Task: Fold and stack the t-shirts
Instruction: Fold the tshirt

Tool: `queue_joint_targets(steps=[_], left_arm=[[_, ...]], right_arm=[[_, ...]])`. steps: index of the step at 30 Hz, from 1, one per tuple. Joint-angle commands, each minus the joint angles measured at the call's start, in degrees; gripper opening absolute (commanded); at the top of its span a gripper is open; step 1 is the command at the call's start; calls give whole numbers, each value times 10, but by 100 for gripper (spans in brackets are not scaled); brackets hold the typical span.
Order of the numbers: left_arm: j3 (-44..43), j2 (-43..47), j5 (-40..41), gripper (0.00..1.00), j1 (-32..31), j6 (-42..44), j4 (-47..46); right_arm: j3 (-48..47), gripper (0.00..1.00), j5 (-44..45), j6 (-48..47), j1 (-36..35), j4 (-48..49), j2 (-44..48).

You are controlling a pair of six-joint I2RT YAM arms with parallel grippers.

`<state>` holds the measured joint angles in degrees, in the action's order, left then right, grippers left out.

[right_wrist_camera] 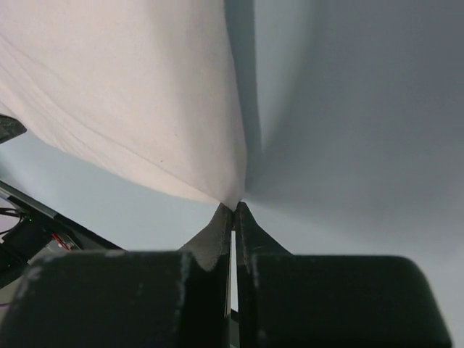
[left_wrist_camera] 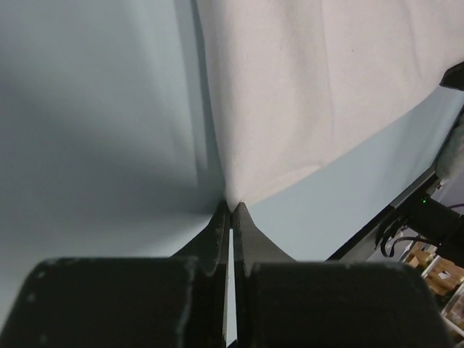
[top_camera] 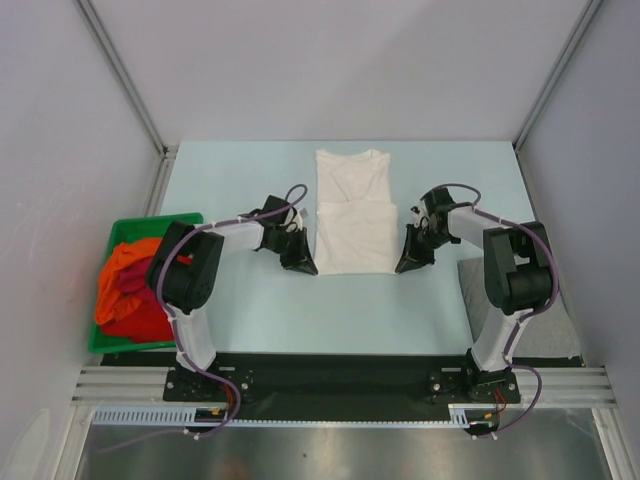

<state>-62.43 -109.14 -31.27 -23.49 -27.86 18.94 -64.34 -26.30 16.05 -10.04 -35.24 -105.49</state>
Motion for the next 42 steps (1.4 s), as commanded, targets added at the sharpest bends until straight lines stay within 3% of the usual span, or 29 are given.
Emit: queue_joint_targets(steps=[1, 6, 9, 10, 11, 13, 19, 24, 30, 33, 39, 42], left_arm=[[50, 37, 13, 0, 0, 27, 23], [90, 65, 4, 0, -1, 32, 24], [80, 88, 15, 26, 2, 43, 36], [75, 94, 17, 40, 5, 46, 41], [58, 101, 22, 46, 6, 53, 44], [35, 106, 37, 54, 12, 62, 58], [-90, 22, 63, 61, 40, 75, 61], [-190, -66, 91, 61, 45, 68, 40], [-270, -149, 91, 62, 58, 34, 33], [-299, -176, 97, 62, 62, 28, 32], [-335, -211, 82, 41, 66, 11, 42], [-338, -215, 86, 21, 67, 10, 42]], right_arm=[[21, 0, 10, 5, -3, -37, 41], [25, 0, 5, 6, -3, -47, 54], [-1, 16, 6, 6, -1, -64, 51], [-26, 30, 9, 6, 1, -69, 52], [-38, 38, 12, 6, 6, -70, 53], [-79, 51, 15, 6, 15, -67, 38], [-201, 56, 8, 12, 42, -28, -62], [-293, 57, 14, 13, 48, -9, -153], [-336, 56, -24, 19, 47, 12, -205], [-352, 50, -20, 29, 45, 20, -227], [-384, 31, -30, 42, 46, 16, -263], [-385, 12, -19, 40, 45, 18, -269]])
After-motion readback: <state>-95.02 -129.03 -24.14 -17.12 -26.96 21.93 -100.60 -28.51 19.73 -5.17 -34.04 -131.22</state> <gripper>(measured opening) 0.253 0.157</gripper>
